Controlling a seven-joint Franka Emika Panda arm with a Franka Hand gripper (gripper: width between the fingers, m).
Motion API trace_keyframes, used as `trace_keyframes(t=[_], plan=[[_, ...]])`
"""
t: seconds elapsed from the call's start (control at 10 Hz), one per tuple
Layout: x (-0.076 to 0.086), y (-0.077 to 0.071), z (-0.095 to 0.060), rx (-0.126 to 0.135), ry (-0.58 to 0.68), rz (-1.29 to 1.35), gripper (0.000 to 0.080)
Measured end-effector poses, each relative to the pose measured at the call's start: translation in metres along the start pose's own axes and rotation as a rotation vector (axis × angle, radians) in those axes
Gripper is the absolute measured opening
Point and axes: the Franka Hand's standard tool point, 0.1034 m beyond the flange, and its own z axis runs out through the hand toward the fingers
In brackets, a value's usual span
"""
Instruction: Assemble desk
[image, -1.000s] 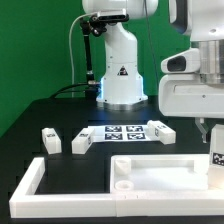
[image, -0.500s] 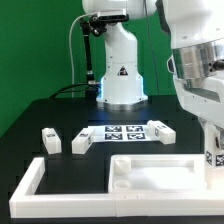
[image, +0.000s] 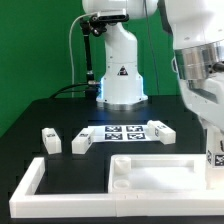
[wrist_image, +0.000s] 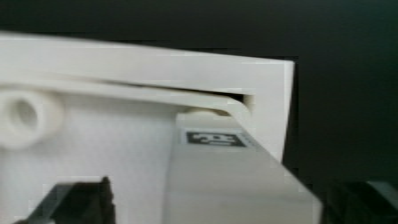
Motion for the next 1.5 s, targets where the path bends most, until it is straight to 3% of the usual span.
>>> trace_keyframes(t=[0.2,0.6,0.9,1.0,1.1,1.2,1.3,1.4,1.5], plan=[[-0.008,0.0,0.002,-0.011,-0.014,-0.297,0.0645],[-0.006,0.001,0.002,-0.01,-0.013,-0.542,0.0649],[0.007,-0.001,0.001,-0.1,0.034,-1.232,0.0649],[0.007,-0.002,0.001,-0.096,0.037,-1.196,0.0649],[0.008,-0.002,0.001,-0.095,0.037,-1.174,0.0553],[0.008,-0.002,0.001,-0.095,0.038,-1.166,0.0553],[0.007,-0.002,0.001,-0.092,0.041,-1.083,0.0366],[0.007,-0.002,0.001,-0.09,0.044,-1.005,0.0289],[0.007,-0.002,0.001,-0.087,0.048,-0.922,0.0289]])
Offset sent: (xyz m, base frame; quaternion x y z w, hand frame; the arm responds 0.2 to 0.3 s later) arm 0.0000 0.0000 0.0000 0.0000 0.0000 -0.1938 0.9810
